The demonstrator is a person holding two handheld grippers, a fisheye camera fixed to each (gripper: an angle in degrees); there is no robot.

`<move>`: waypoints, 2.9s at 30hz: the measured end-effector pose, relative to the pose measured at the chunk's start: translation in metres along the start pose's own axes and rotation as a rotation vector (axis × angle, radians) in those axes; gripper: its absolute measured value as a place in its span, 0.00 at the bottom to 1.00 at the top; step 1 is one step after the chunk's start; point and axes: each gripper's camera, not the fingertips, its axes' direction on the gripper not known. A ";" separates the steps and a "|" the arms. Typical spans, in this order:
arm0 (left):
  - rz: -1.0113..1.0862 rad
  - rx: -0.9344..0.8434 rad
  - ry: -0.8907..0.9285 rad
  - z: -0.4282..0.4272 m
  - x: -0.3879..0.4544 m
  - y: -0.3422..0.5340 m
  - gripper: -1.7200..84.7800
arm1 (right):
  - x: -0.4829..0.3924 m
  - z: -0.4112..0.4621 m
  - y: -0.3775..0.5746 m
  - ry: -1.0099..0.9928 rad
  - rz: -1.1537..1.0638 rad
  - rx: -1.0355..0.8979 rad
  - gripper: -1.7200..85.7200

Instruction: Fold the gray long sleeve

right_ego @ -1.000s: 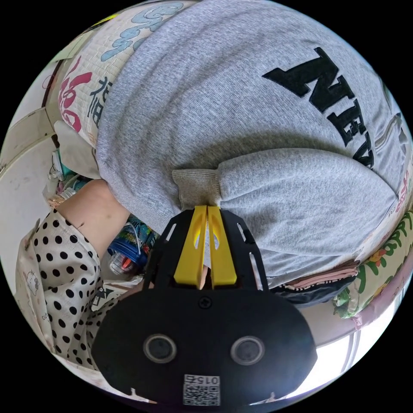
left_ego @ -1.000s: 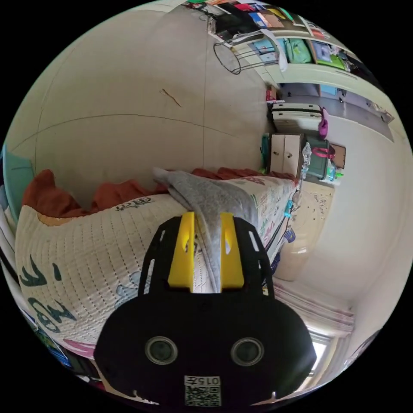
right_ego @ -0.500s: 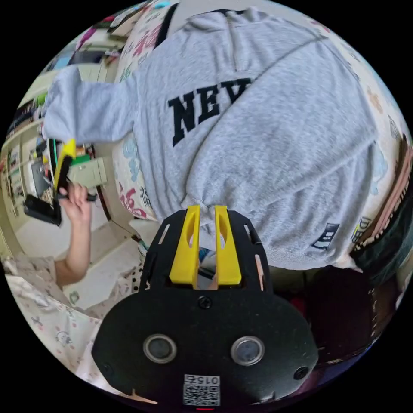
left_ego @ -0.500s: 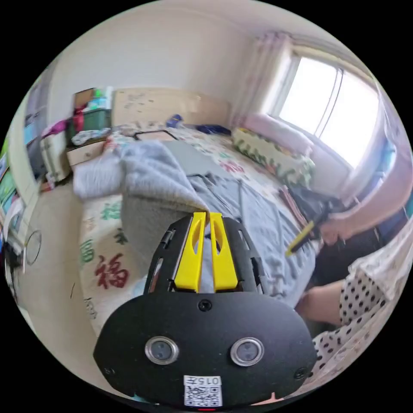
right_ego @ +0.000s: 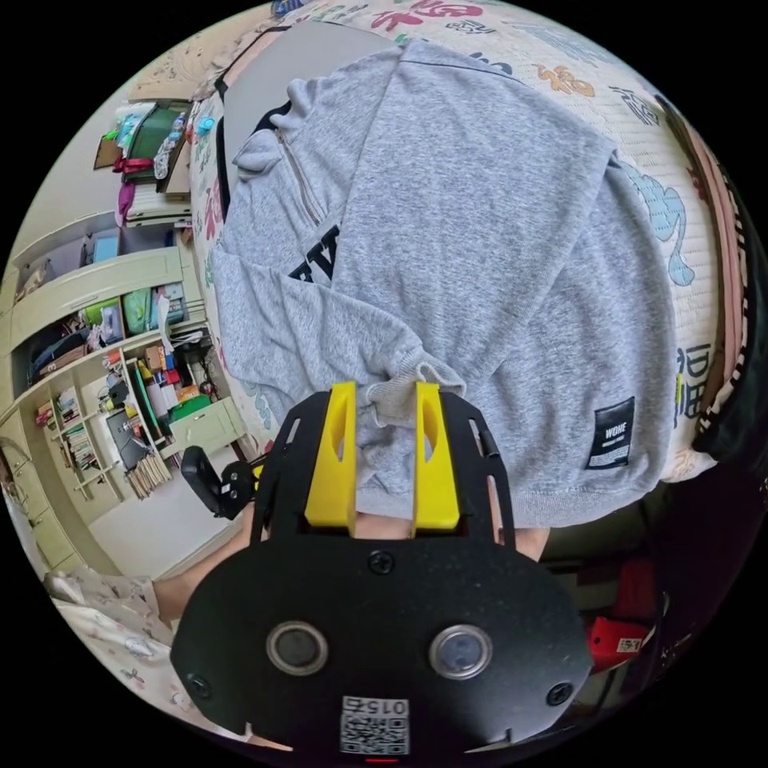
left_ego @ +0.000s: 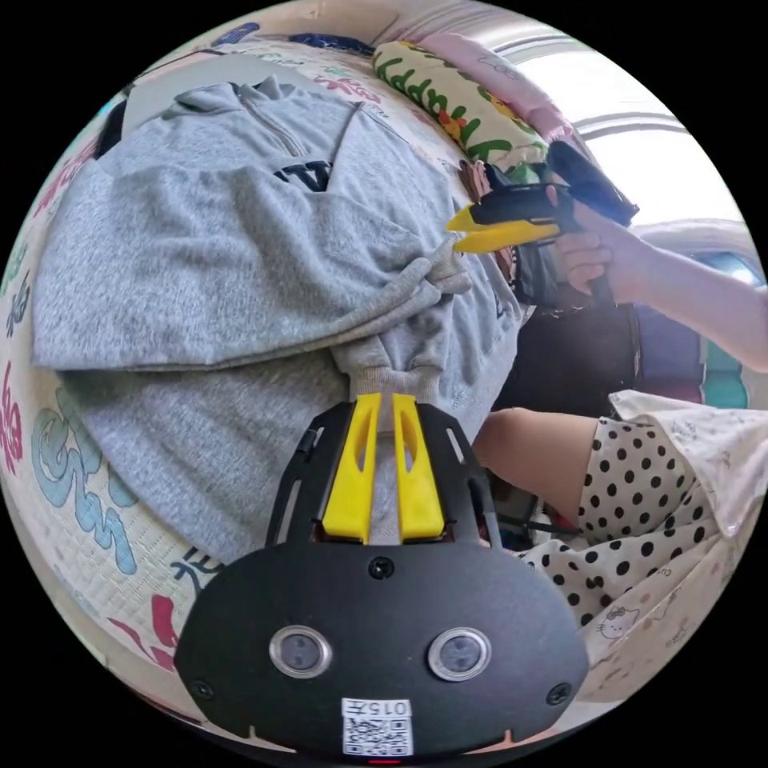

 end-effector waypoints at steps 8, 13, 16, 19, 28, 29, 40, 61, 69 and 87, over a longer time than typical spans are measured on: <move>-0.200 0.037 0.060 -0.011 -0.023 -0.003 0.03 | 0.033 -0.001 0.057 -0.133 0.080 0.030 0.10; -0.427 0.236 0.098 -0.056 -0.056 0.036 0.02 | 0.012 -0.024 0.093 -0.144 -0.006 0.091 0.04; -0.585 0.401 0.065 -0.090 -0.074 0.076 0.02 | 0.023 -0.053 0.126 -0.139 0.020 0.141 0.03; -0.739 0.557 0.109 -0.105 -0.097 0.120 0.03 | 0.033 -0.078 0.159 -0.100 0.043 0.176 0.03; -0.974 0.757 0.331 -0.073 -0.148 0.177 0.09 | 0.027 -0.072 0.220 0.043 0.072 0.151 0.03; -0.999 0.785 0.374 -0.068 -0.154 0.180 0.09 | 0.023 -0.065 0.226 0.078 0.073 0.127 0.03; -1.088 0.772 0.327 -0.091 -0.174 0.178 0.04 | -0.041 -0.042 0.272 0.382 -0.030 0.106 0.08; -0.938 0.666 -0.025 -0.184 -0.159 0.169 0.09 | -0.375 0.141 0.166 0.452 -0.740 0.039 0.15; -1.062 0.832 0.179 -0.200 -0.187 0.199 0.04 | -0.412 0.169 0.175 0.609 -0.819 -0.057 0.06; -0.620 0.616 -0.102 -0.322 -0.131 0.068 0.09 | -0.372 0.045 0.283 0.446 -0.941 -0.042 0.08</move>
